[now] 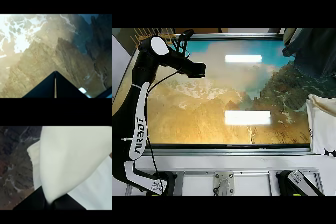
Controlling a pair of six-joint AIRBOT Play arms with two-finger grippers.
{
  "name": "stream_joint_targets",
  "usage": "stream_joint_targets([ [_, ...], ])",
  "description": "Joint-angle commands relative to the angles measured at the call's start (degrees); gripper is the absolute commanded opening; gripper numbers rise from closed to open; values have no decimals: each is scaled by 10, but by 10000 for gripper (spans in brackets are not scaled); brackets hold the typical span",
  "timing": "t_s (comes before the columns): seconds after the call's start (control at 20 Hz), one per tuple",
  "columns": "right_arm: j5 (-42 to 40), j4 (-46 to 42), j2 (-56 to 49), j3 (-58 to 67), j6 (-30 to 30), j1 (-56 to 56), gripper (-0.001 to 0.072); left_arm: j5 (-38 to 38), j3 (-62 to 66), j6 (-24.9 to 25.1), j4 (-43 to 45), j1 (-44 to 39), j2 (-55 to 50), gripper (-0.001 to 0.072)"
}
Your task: Fold the clothes and pants, and hang the long-sleeved shirts on hangers.
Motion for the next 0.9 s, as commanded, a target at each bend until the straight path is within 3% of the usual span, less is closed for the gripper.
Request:
stream_joint_targets([
  [0.0, 71, -100, 7, -9, 51, -1, 7, 0, 0, 0, 0, 0, 0, 6],
  [0.4, 100, -148, 7, -74, 52, -1, 30, 0, 0, 2, 0, 0, 0, 7],
  [0.45, 102, -161, 7, -74, 52, -1, 203, 0, 0, 2, 0, 0, 0, 7],
  [0.5, 101, -173, 7, -74, 52, -1, 474, 0, 0, 2, 0, 0, 0, 7],
  [0.55, 97, -181, 7, -73, 52, -1, 594, 0, 0, 2, 0, 0, 0, 7],
  [0.7, 62, -165, 20, -62, 37, 0, 597, 0, 0, 2, 0, 0, 0, 6],
  [0.85, 9, -9, 67, -61, -38, 3, 597, 1, 0, 2, 0, 0, 0, 6],
])
